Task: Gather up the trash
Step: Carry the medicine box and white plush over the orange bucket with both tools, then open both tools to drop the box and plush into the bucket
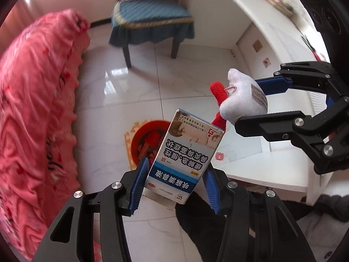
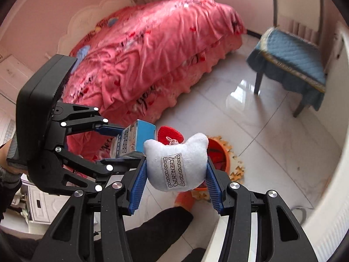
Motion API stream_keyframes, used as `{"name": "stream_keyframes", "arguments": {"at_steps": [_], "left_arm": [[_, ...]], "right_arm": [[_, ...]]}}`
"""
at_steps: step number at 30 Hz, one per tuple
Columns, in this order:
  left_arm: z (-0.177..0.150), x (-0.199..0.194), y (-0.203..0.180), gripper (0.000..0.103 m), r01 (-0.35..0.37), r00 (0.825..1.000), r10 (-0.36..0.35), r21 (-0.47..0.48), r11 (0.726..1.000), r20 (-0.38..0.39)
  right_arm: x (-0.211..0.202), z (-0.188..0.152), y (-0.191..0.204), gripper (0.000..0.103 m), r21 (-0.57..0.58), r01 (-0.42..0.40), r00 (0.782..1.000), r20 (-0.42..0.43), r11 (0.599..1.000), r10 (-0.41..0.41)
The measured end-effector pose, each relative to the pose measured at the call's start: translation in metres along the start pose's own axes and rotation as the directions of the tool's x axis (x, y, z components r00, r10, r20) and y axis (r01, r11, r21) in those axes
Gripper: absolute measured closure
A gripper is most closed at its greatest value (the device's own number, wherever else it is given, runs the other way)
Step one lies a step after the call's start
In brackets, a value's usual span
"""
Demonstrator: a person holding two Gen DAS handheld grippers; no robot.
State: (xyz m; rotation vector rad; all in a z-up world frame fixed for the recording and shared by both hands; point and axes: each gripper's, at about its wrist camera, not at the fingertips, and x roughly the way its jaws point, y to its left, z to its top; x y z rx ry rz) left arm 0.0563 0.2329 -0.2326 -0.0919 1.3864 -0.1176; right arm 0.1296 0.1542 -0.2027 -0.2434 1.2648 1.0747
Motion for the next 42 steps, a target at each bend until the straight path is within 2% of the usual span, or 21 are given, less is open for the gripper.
{"name": "stream_keyframes", "arguments": {"at_steps": [3, 9, 16, 19, 25, 29, 33, 37, 42], "left_arm": [[-0.001, 0.025, 0.021, 0.052, 0.022, 1.000, -0.022, -0.041, 0.999, -0.021], [-0.006, 0.075, 0.046, 0.052, 0.057, 0.995, -0.065, -0.096, 0.994, -0.075], [-0.009, 0.118, 0.062, 0.052, 0.097, 0.987, -0.113, -0.132, 0.986, -0.117], [-0.007, 0.127, 0.062, 0.039, 0.097, 0.984, -0.113, -0.120, 0.988, -0.138], [-0.009, 0.127, 0.067, 0.039, 0.110, 0.979, -0.128, -0.121, 0.987, -0.155], [-0.016, 0.116, 0.070, 0.039, 0.090, 0.981, -0.103, -0.084, 0.992, -0.163], [-0.022, 0.114, 0.077, 0.039, 0.081, 0.983, -0.097, -0.103, 0.991, -0.157], [-0.028, 0.116, 0.083, 0.039, 0.080, 0.981, -0.100, -0.124, 0.989, -0.165], [-0.031, 0.116, 0.085, 0.039, 0.067, 0.980, -0.090, -0.132, 0.989, -0.179]], "right_arm": [[0.048, 0.009, 0.008, 0.052, 0.030, 0.014, 0.998, -0.057, 0.999, -0.012], [0.113, 0.012, -0.004, 0.052, 0.096, 0.038, 0.988, -0.153, 0.995, -0.023], [0.164, 0.009, -0.012, 0.052, 0.143, 0.068, 0.973, -0.230, 0.987, -0.034], [0.166, 0.003, -0.018, 0.052, 0.153, 0.077, 0.970, -0.239, 0.985, -0.039], [0.170, -0.006, -0.017, 0.052, 0.170, 0.088, 0.963, -0.266, 0.981, -0.040], [0.173, -0.002, -0.009, 0.050, 0.161, 0.080, 0.963, -0.267, 0.984, -0.034], [0.192, -0.003, -0.025, 0.049, 0.143, 0.082, 0.956, -0.291, 0.986, -0.037], [0.206, 0.001, -0.024, 0.036, 0.146, 0.107, 0.947, -0.316, 0.984, -0.056], [0.200, -0.002, -0.023, 0.036, 0.155, 0.111, 0.949, -0.310, 0.982, -0.058]]}}
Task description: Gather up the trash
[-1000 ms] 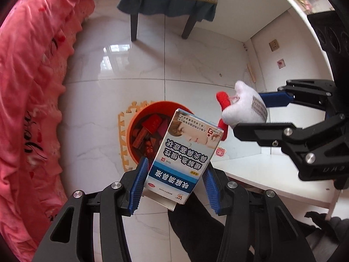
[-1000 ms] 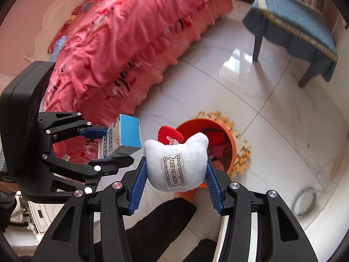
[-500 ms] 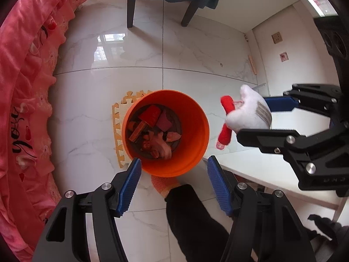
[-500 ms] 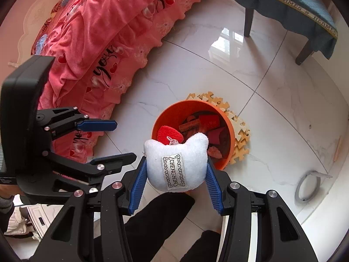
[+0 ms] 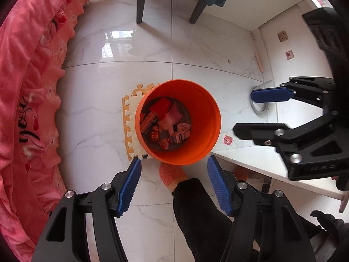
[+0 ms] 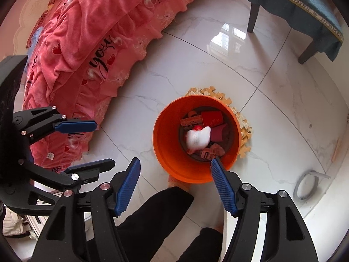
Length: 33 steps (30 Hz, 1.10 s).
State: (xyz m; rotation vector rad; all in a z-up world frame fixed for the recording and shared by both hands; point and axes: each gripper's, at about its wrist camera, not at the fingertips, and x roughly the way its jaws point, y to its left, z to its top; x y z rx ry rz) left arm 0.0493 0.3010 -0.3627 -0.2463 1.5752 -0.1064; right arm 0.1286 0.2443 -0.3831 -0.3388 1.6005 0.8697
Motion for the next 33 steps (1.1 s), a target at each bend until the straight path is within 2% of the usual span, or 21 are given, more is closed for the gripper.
{"name": "stream_keyframes", "arguments": {"at_steps": [6, 9, 11, 12, 13, 14, 15, 16, 17, 19, 20, 21, 22, 25, 26, 27, 28, 29, 30, 32, 33], "left_arm": [[0.005, -0.027, -0.017, 0.039, -0.037, 0.998, 0.035, 0.029, 0.999, 0.043], [0.009, -0.053, -0.033, 0.039, -0.081, 0.992, 0.075, 0.055, 0.995, 0.099], [0.011, -0.078, -0.048, 0.031, -0.125, 0.982, 0.115, 0.061, 0.990, 0.150], [0.011, -0.088, -0.054, 0.020, -0.139, 0.976, 0.127, 0.060, 0.988, 0.177], [0.010, -0.101, -0.061, 0.016, -0.150, 0.968, 0.134, 0.058, 0.987, 0.211], [0.009, -0.118, -0.072, 0.016, -0.151, 0.959, 0.131, 0.060, 0.987, 0.251], [0.009, -0.129, -0.080, 0.016, -0.151, 0.953, 0.129, 0.062, 0.987, 0.273], [0.008, -0.139, -0.087, 0.015, -0.158, 0.947, 0.134, 0.062, 0.985, 0.292], [0.006, -0.153, -0.099, 0.014, -0.183, 0.935, 0.156, 0.057, 0.981, 0.319], [0.004, -0.174, -0.120, 0.012, -0.215, 0.912, 0.181, 0.052, 0.975, 0.368], [0.003, -0.182, -0.129, 0.011, -0.223, 0.903, 0.187, 0.050, 0.974, 0.386], [0.001, -0.193, -0.139, 0.009, -0.231, 0.891, 0.194, 0.042, 0.972, 0.410], [0.000, -0.204, -0.149, 0.007, -0.240, 0.877, 0.202, 0.033, 0.970, 0.436], [-0.007, -0.229, -0.175, 0.007, -0.265, 0.840, 0.223, 0.016, 0.964, 0.496], [-0.010, -0.236, -0.184, 0.007, -0.272, 0.828, 0.229, 0.011, 0.962, 0.512], [-0.012, -0.242, -0.190, 0.007, -0.280, 0.817, 0.236, 0.004, 0.960, 0.526], [-0.016, -0.249, -0.198, 0.007, -0.288, 0.802, 0.244, -0.005, 0.958, 0.545], [-0.019, -0.253, -0.204, 0.007, -0.294, 0.792, 0.248, -0.008, 0.956, 0.558], [-0.023, -0.258, -0.211, 0.007, -0.300, 0.779, 0.252, -0.013, 0.954, 0.574], [-0.027, -0.266, -0.222, 0.007, -0.306, 0.763, 0.253, -0.012, 0.952, 0.595], [-0.030, -0.269, -0.228, 0.007, -0.313, 0.752, 0.257, -0.015, 0.950, 0.607]], "right_arm": [[-0.020, -0.012, -0.002, 0.036, -0.020, 0.020, 0.998, 0.059, 1.000, -0.019], [-0.057, -0.022, 0.000, 0.030, -0.020, 0.038, 0.989, 0.147, 0.999, -0.034], [-0.074, -0.030, 0.001, 0.024, -0.011, 0.042, 0.982, 0.186, 0.999, -0.039], [-0.081, -0.034, 0.002, 0.023, -0.003, 0.046, 0.978, 0.205, 0.999, -0.044], [-0.092, -0.039, 0.002, 0.018, 0.006, 0.050, 0.973, 0.227, 0.999, -0.050], [-0.117, -0.051, -0.001, 0.013, 0.022, 0.046, 0.958, 0.281, 0.999, -0.050], [-0.127, -0.056, -0.001, 0.011, 0.027, 0.044, 0.952, 0.301, 0.999, -0.050], [-0.155, -0.073, -0.005, 0.009, 0.042, 0.046, 0.934, 0.352, 0.998, -0.058], [-0.157, -0.075, -0.005, 0.005, 0.043, 0.046, 0.932, 0.358, 0.998, -0.058], [-0.198, -0.101, -0.011, 0.005, 0.058, 0.038, 0.899, 0.433, 0.998, -0.059], [-0.203, -0.100, -0.011, 0.005, 0.060, 0.038, 0.897, 0.438, 0.997, -0.061], [-0.223, -0.114, -0.014, 0.005, 0.069, 0.042, 0.880, 0.471, 0.997, -0.070], [-0.231, -0.118, -0.016, 0.005, 0.073, 0.044, 0.873, 0.483, 0.996, -0.074], [-0.279, -0.158, -0.021, 0.005, 0.101, 0.046, 0.816, 0.571, 0.994, -0.096], [-0.283, -0.158, -0.019, 0.005, 0.103, 0.047, 0.812, 0.575, 0.994, -0.098], [-0.300, -0.175, -0.021, 0.005, 0.112, 0.053, 0.790, 0.603, 0.992, -0.110], [-0.308, -0.179, -0.022, 0.005, 0.115, 0.056, 0.781, 0.614, 0.992, -0.115], [-0.322, -0.200, -0.023, 0.005, 0.127, 0.066, 0.757, 0.640, 0.990, -0.133], [-0.329, -0.196, -0.023, 0.005, 0.128, 0.068, 0.754, 0.643, 0.989, -0.135], [-0.348, -0.220, -0.024, 0.005, 0.144, 0.089, 0.719, 0.676, 0.986, -0.164], [-0.353, -0.215, -0.023, 0.005, 0.147, 0.090, 0.717, 0.677, 0.985, -0.167]]}}
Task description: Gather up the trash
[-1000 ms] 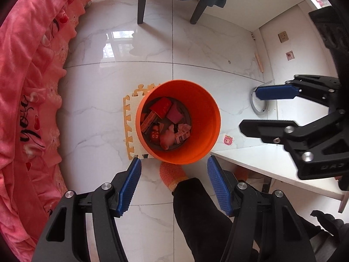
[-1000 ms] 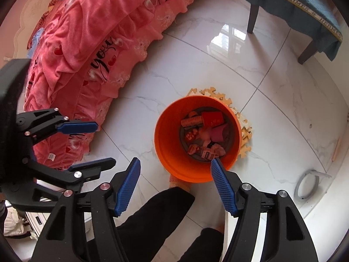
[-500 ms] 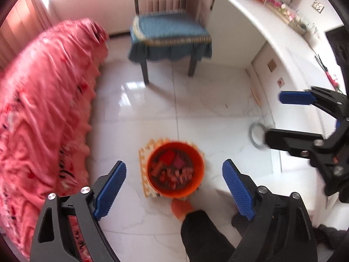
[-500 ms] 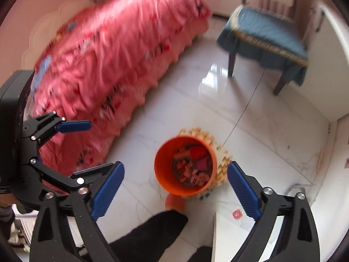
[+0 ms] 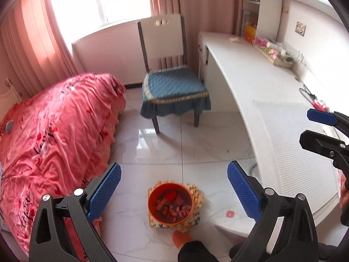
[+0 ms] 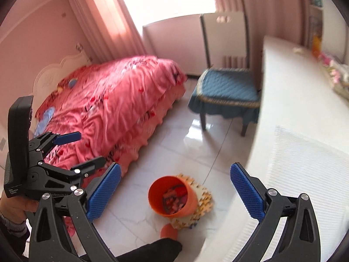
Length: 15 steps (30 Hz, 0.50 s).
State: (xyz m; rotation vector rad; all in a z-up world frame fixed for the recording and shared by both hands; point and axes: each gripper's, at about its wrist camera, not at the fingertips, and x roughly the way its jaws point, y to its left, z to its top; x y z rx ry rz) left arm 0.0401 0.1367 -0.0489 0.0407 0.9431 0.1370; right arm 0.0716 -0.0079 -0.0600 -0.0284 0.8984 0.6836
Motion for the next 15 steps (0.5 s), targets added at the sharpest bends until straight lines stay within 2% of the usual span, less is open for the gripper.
{"name": "stream_keyframes", "arguments": {"at_steps": [3, 9, 12, 14, 15], "left_arm": [[0.002, -0.014, -0.011, 0.007, -0.014, 0.999, 0.014, -0.002, 1.000, 0.033], [0.003, -0.040, -0.032, 0.007, 0.011, 0.995, -0.006, -0.052, 0.999, 0.097], [0.004, -0.050, -0.040, 0.007, 0.032, 0.991, -0.021, -0.077, 0.997, 0.135], [0.004, -0.054, -0.047, 0.007, 0.022, 0.988, -0.009, -0.085, 0.996, 0.153], [0.004, -0.055, -0.049, 0.007, 0.017, 0.987, -0.004, -0.086, 0.996, 0.158]], "right_arm": [[-0.032, 0.002, -0.008, 0.005, 0.024, 0.028, 0.998, 0.057, 0.999, -0.030], [-0.070, 0.004, -0.033, 0.005, 0.078, 0.047, 0.990, 0.127, 0.996, -0.057], [-0.092, 0.001, -0.037, 0.005, 0.089, 0.081, 0.977, 0.188, 0.993, -0.096], [-0.109, -0.007, -0.036, 0.005, 0.102, 0.129, 0.957, 0.249, 0.986, -0.151], [-0.111, -0.013, -0.033, 0.005, 0.103, 0.136, 0.953, 0.258, 0.985, -0.159]]}}
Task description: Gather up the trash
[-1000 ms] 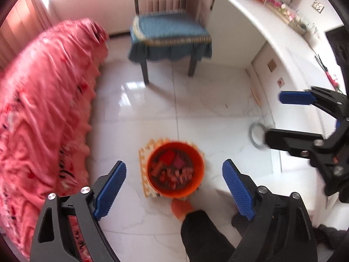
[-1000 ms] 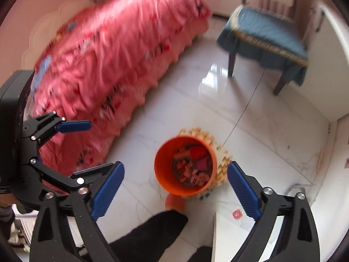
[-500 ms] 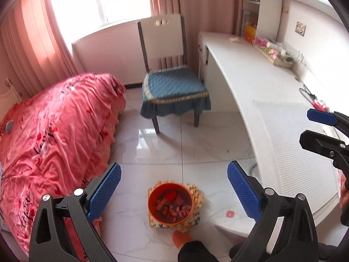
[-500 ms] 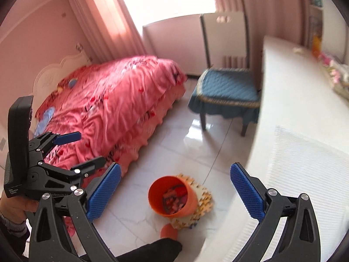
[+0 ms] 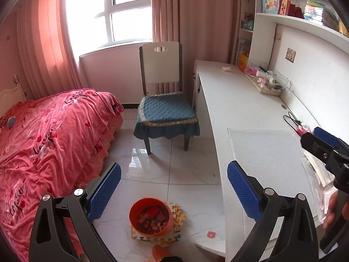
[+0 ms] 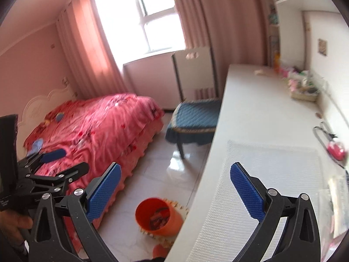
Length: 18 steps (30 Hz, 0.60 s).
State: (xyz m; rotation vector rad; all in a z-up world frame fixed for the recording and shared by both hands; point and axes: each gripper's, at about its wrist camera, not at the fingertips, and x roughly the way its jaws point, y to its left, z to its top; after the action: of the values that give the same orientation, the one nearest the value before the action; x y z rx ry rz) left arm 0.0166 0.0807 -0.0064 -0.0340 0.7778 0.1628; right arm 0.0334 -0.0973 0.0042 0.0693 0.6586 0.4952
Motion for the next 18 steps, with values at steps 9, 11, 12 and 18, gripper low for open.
{"name": "stream_keyframes", "arguments": {"at_steps": [9, 11, 12, 18], "left_arm": [[-0.003, -0.013, -0.029, 0.006, 0.051, 0.996, -0.046, -0.063, 0.997, 0.081], [-0.003, -0.014, -0.037, 0.006, 0.062, 0.993, -0.056, -0.062, 0.996, 0.102], [-0.003, -0.014, -0.040, 0.006, 0.063, 0.993, -0.057, -0.057, 0.996, 0.104], [-0.004, -0.013, -0.055, 0.006, 0.049, 0.991, -0.046, -0.018, 0.999, 0.122]], "right_arm": [[-0.054, -0.012, -0.013, 0.005, -0.004, 0.127, 0.980, 0.157, 0.992, -0.125], [-0.057, -0.010, -0.018, 0.005, 0.005, 0.139, 0.977, 0.159, 0.990, -0.138], [-0.061, -0.009, -0.024, 0.005, 0.012, 0.149, 0.976, 0.159, 0.989, -0.149], [-0.065, 0.004, -0.049, 0.005, 0.054, 0.180, 0.973, 0.135, 0.982, -0.185]]}}
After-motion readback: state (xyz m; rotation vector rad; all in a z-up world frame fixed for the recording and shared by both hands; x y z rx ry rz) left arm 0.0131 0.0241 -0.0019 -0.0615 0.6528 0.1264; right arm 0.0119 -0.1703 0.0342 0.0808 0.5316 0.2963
